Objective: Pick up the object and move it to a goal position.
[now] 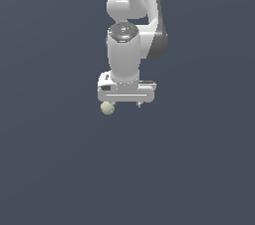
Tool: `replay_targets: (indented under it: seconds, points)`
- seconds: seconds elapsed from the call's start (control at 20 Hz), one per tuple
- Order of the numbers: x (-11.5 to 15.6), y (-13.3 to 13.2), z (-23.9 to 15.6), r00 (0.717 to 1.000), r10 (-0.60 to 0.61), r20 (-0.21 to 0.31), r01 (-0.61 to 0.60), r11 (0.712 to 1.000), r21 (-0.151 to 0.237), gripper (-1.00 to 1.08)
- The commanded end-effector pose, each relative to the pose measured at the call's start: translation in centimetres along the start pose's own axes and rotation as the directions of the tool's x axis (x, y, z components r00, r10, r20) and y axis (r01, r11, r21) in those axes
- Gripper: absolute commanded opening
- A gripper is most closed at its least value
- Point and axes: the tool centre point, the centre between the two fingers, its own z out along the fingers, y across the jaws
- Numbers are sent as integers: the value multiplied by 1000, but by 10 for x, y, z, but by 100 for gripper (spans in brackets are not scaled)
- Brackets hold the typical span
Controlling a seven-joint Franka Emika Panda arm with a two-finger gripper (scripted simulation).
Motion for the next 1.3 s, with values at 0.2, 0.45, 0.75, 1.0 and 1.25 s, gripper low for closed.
replay_targets:
  seconds: [0.2, 0.45, 0.75, 1.0, 1.25]
  points:
    - [1, 3, -4, 1000, -5, -3, 5, 1000, 1, 100]
    - [4, 10, -15, 1000, -12, -12, 12, 1000, 3, 100]
    - [4, 11, -15, 1000, -15, -12, 15, 1000, 3, 100]
    - [1, 15, -11, 999, -43, -11, 43, 999, 1, 100]
    - [-4, 24, -2, 995, -99, -9, 99, 995, -3, 100]
